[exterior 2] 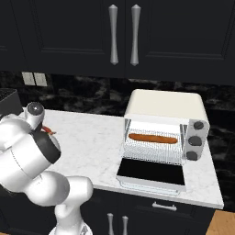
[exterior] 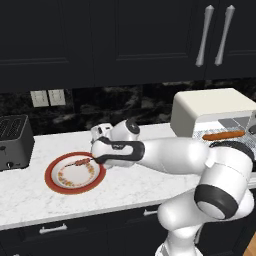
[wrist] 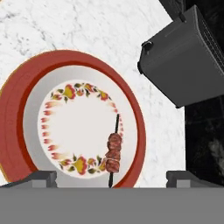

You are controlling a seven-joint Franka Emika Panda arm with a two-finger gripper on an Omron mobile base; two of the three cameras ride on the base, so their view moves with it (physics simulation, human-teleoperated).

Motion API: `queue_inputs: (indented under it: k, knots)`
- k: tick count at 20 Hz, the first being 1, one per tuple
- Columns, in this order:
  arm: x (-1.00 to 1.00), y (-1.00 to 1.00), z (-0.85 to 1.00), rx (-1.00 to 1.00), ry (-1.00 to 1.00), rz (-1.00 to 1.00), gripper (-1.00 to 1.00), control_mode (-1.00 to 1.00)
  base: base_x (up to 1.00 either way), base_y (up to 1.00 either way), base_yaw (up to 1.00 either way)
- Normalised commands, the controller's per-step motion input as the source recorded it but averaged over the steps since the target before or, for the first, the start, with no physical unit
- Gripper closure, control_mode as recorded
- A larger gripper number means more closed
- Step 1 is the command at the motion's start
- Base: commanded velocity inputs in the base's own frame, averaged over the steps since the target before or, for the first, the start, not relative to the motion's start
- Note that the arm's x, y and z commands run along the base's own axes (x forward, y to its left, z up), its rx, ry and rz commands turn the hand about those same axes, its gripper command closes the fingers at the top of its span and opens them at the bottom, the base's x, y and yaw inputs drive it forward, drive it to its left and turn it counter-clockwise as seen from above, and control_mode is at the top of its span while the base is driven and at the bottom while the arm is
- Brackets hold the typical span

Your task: Pick up the kebab skewer and baguette bread, and place them inside the toaster oven. Close the toaster oven door and start by setting the timer.

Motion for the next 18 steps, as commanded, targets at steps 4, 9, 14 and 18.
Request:
queue_inputs:
  k: [4, 9, 14, 18]
  knots:
    - [0.25, 0.06, -0.05, 0.0, 0.01, 0.08, -1.0, -1.0, 0.0, 0.0, 0.0]
    - [0.07, 0.22, -0.08, 0.0, 0.08, 0.09, -1.0, -1.0, 0.0, 0.0, 0.0]
    - [0.01, 0.17, -0.09, 0.0, 0.08, 0.07, -1.0, -1.0, 0.0, 0.0, 0.0]
    - [0.04, 0.05, -0.09, 0.0, 0.05, 0.02, -1.0, -1.0, 0.0, 0.0, 0.0]
